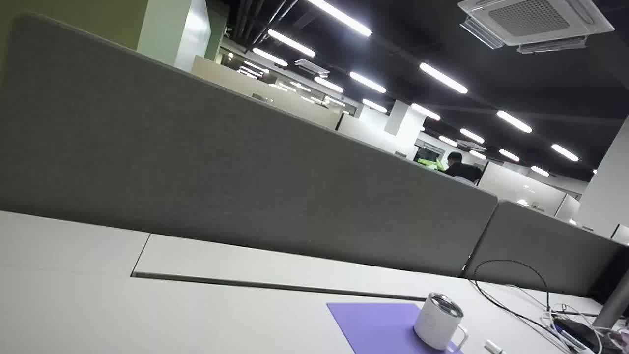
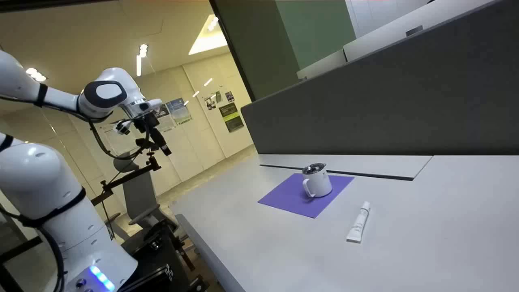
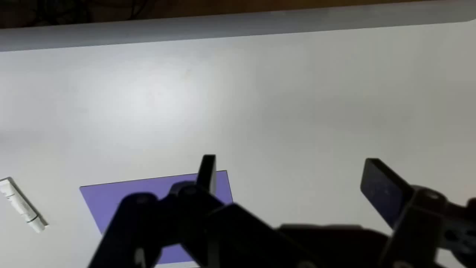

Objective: Move the black thing on the mug

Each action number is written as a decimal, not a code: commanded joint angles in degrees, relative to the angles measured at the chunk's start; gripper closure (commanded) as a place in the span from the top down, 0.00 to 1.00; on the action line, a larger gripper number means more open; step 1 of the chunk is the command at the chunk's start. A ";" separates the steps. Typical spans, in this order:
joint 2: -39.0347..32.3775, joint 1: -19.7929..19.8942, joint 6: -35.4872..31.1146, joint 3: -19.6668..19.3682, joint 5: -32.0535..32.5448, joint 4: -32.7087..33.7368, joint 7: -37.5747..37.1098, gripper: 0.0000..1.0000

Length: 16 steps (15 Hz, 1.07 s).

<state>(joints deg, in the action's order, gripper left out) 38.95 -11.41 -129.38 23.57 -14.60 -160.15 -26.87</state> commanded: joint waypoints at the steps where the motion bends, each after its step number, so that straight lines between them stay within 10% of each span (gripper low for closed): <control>1: -0.22 -0.93 0.01 -1.02 0.88 0.04 -0.62 1.00; 9: -0.23 -0.92 0.01 -1.01 0.88 0.08 -0.62 1.00; 16: -9.42 12.87 0.12 -12.50 24.75 10.21 19.65 1.00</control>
<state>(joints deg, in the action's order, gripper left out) 36.97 -3.31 -129.45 15.03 2.29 -156.60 -14.41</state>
